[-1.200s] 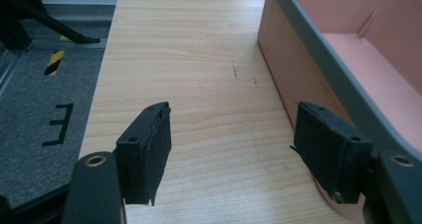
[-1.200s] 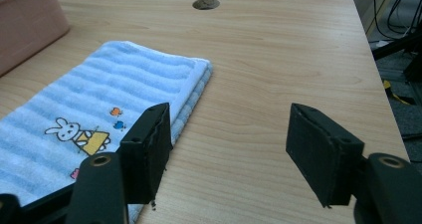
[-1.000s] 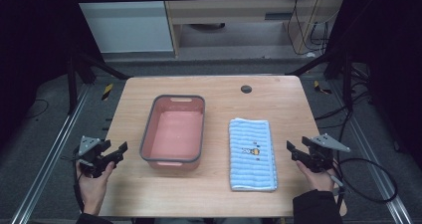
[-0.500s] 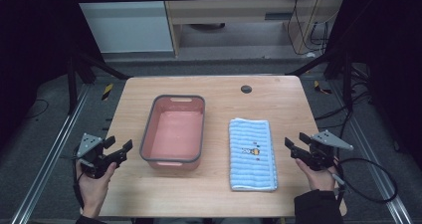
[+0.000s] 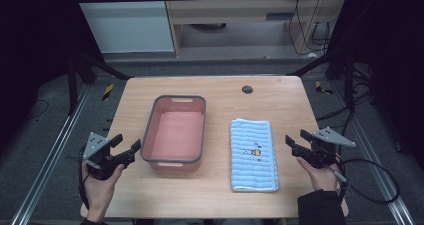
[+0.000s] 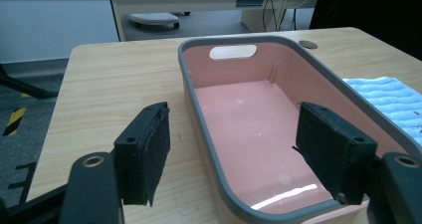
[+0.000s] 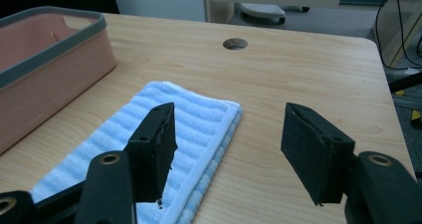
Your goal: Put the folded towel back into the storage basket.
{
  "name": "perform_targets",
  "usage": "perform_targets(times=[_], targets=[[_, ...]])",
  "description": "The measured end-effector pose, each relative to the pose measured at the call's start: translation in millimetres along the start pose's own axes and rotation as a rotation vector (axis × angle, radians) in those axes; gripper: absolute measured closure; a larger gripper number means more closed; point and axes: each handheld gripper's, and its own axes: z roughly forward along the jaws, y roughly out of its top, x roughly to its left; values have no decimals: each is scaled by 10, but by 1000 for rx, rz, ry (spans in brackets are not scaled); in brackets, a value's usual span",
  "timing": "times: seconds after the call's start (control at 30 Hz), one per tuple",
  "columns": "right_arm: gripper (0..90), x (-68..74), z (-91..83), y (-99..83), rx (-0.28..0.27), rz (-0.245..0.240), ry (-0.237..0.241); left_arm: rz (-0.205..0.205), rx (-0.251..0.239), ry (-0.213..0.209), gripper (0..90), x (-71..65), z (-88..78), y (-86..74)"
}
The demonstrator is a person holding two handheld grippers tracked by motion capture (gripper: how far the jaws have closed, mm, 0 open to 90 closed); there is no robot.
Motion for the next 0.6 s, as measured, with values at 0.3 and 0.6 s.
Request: perform_targets(times=[0.3, 0.6], targets=[[361, 9, 8, 84, -8, 11, 14, 26, 2, -12, 277, -122, 55, 51], [350, 19, -8, 218, -43, 1, 32, 51, -19, -44, 274, -334, 134, 175]])
